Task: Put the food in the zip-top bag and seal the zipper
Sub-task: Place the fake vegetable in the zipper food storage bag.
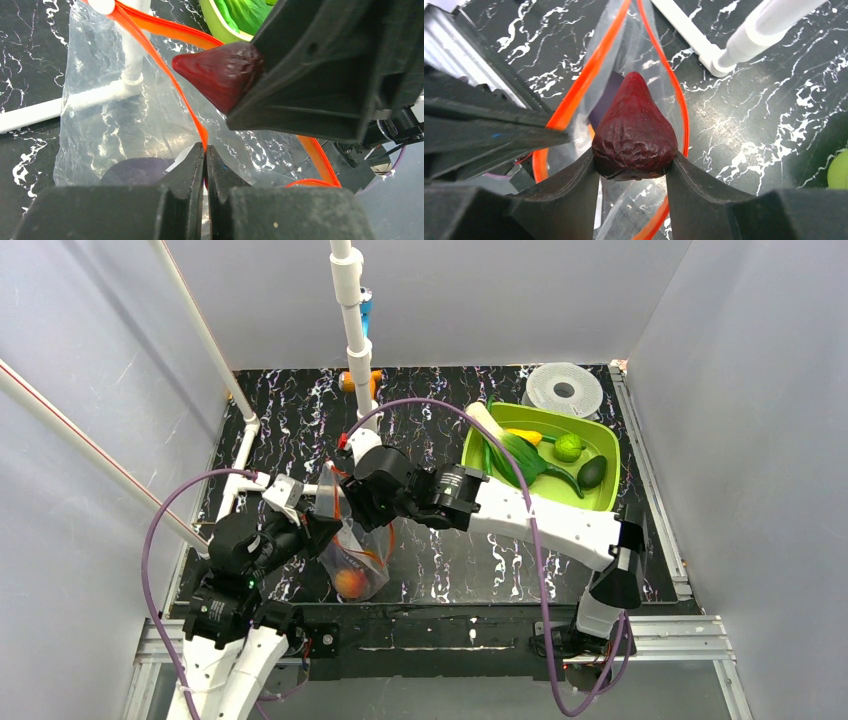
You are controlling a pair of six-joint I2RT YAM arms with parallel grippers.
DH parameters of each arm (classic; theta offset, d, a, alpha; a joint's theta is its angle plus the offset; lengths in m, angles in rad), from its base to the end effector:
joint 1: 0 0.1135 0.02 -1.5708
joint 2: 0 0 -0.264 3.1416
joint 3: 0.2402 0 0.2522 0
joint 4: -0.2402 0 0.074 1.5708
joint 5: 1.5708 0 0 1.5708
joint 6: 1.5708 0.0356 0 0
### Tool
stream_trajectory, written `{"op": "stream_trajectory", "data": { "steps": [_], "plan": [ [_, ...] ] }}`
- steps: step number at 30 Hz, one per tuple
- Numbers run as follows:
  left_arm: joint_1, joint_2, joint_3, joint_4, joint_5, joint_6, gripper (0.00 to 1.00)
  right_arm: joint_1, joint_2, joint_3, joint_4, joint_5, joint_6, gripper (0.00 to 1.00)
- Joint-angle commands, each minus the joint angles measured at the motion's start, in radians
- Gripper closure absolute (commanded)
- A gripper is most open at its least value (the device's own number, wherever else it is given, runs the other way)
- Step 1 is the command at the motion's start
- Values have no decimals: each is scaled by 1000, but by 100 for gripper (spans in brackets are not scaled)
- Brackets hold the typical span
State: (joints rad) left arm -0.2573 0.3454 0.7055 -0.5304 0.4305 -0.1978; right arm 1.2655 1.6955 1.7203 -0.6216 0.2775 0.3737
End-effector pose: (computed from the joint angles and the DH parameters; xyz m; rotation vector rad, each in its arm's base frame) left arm 0.0779 -0.0359 0.3273 0.3741 1.7384 -0.7049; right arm 0.1253 0.3650 0.3807 -0.8050 2.0629 0.6442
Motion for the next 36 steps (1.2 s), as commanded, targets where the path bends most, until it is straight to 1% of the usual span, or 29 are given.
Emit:
{"op": "stream_trajectory", "data": {
  "steps": [1, 2, 4, 6, 8, 12, 18, 23, 29, 34, 36],
  "plan": [
    [-1, -19, -4, 18, 39, 8, 100, 8, 29, 96, -98, 108, 39, 57],
    [-2, -20, -5, 23, 50, 8, 100, 9, 33, 96, -98, 111, 43, 50],
    [-1, -23, -9, 31, 64, 6, 100, 8, 32, 96, -100, 116, 51, 30],
    [0, -19, -9, 31, 62, 6, 100, 11, 25, 84, -90, 120, 52, 21],
    [0, -19, -6, 29, 62, 6, 100, 11, 15, 68, -69, 123, 42, 15],
    [0, -15, -8, 31, 53, 4, 100, 11, 12, 84, -90, 126, 44, 13],
    [-1, -5, -9, 29, 38, 1, 100, 14, -45, 35, -60, 143, 41, 13],
    [-1, 11, -4, 22, 28, 0, 100, 14, -151, -75, 36, 174, 21, 14],
    [-1, 18, -2, 18, 20, 0, 100, 14, -311, -201, 140, 173, 40, 11],
    [0, 21, -1, 16, 12, -2, 100, 12, -437, -328, 171, 332, 78, 2],
    [0, 19, -1, 16, 14, -3, 100, 9, -488, -395, 195, 404, 81, 2]
  ]
}}
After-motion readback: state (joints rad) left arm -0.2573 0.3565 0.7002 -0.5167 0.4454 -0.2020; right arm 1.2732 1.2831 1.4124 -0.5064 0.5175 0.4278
